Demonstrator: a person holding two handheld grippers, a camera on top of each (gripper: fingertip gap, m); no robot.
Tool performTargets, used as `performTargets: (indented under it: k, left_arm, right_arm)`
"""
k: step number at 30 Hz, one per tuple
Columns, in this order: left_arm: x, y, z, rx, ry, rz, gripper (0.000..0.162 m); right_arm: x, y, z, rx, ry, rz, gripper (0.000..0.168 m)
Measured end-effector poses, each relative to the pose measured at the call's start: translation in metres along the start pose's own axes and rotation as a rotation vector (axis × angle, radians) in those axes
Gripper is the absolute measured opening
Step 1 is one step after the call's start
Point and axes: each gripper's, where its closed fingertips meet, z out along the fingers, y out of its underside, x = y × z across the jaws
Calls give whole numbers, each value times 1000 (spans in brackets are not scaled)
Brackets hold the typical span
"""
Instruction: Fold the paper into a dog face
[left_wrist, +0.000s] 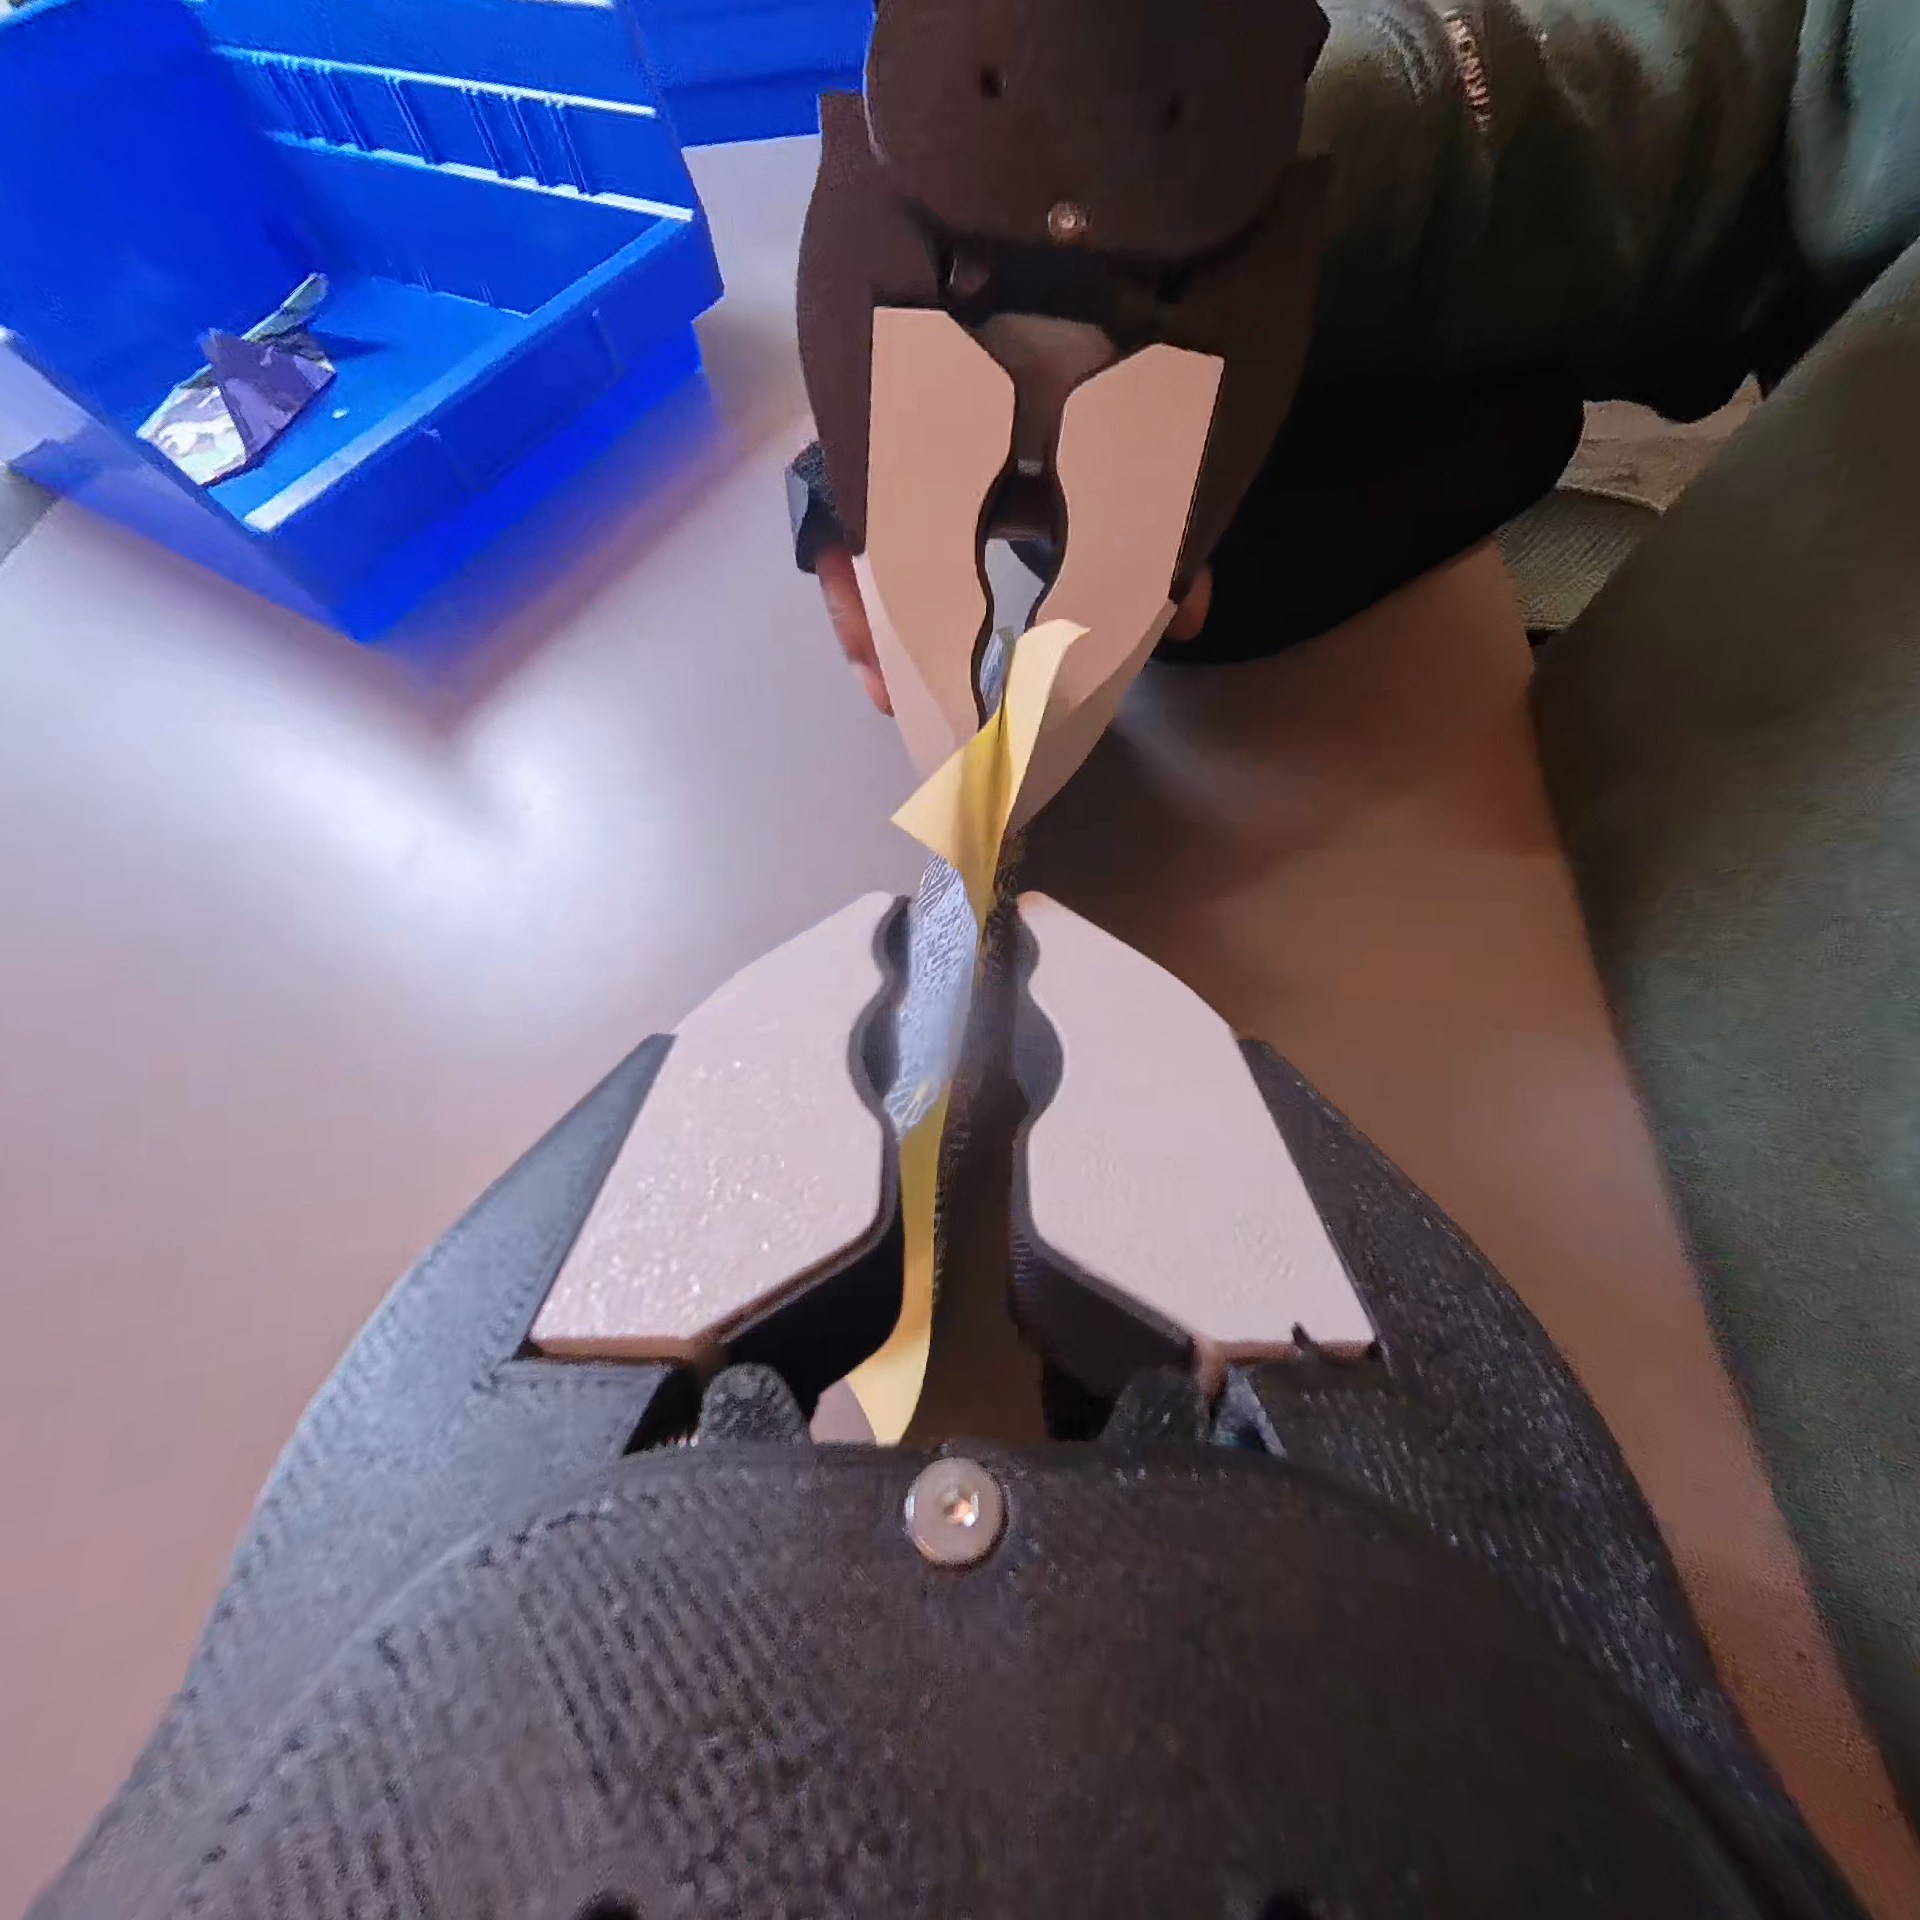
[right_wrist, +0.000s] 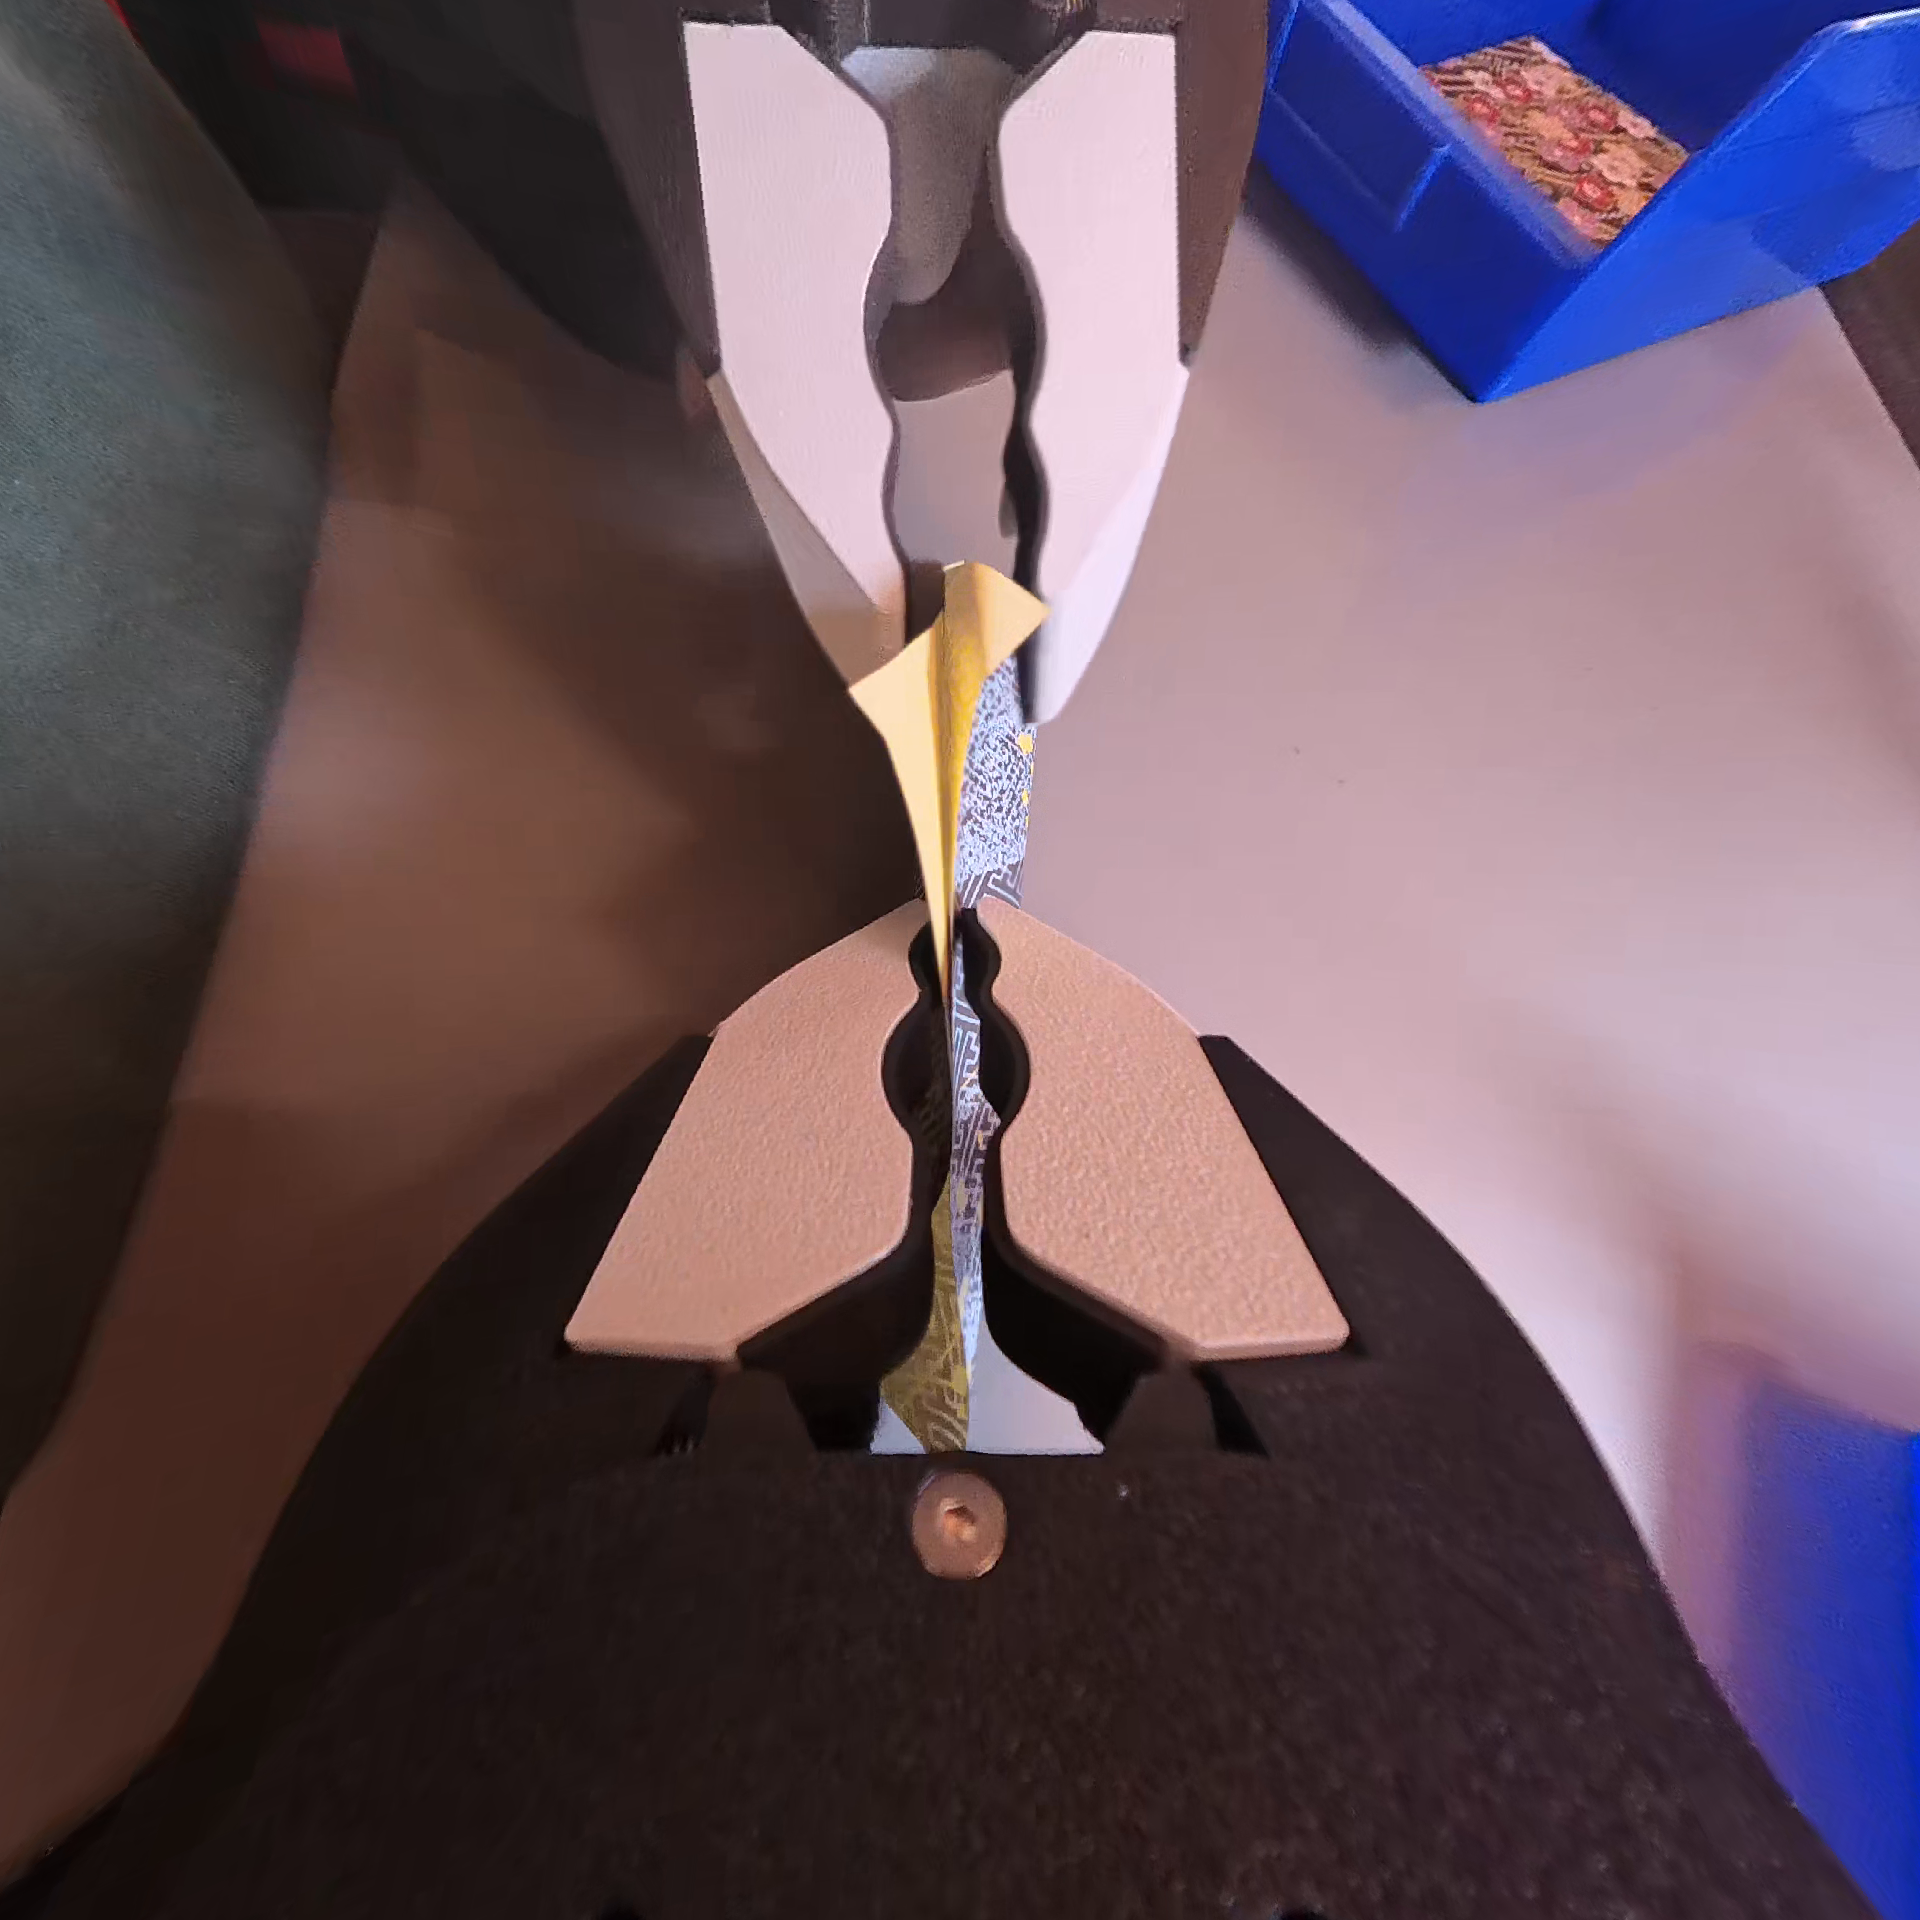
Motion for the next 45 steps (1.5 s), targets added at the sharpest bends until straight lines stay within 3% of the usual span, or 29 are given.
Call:
performTargets:
  k: [3, 7, 12, 19, 37, 41, 45]
  left_arm:
    - [2, -7, 0, 26, 0, 32, 0]
    - [11, -13, 4, 46, 58, 13, 0]
    - [6, -5, 4, 18, 63, -7, 0]
    - [3, -4, 2, 38, 109, -100, 0]
    - [7, -9, 9, 37, 113, -114, 5]
    - [8, -9, 9, 33, 114, -81, 3]
    - [16, -13, 10, 48, 137, -25, 2]
  right_arm:
    - [-1, 0, 2, -9, -8, 7, 2]
    - [-2, -2, 5, -3, -23, 15, 3]
    - [3, -8, -10, 63, -45, 47, 18]
    - [7, -14, -20, 145, -60, 71, 1]
    - [6, -21, -6, 88, 30, -8, 0]
    - [10, -21, -6, 95, 39, 6, 18]
    - [0, -19, -2, 102, -60, 36, 20]
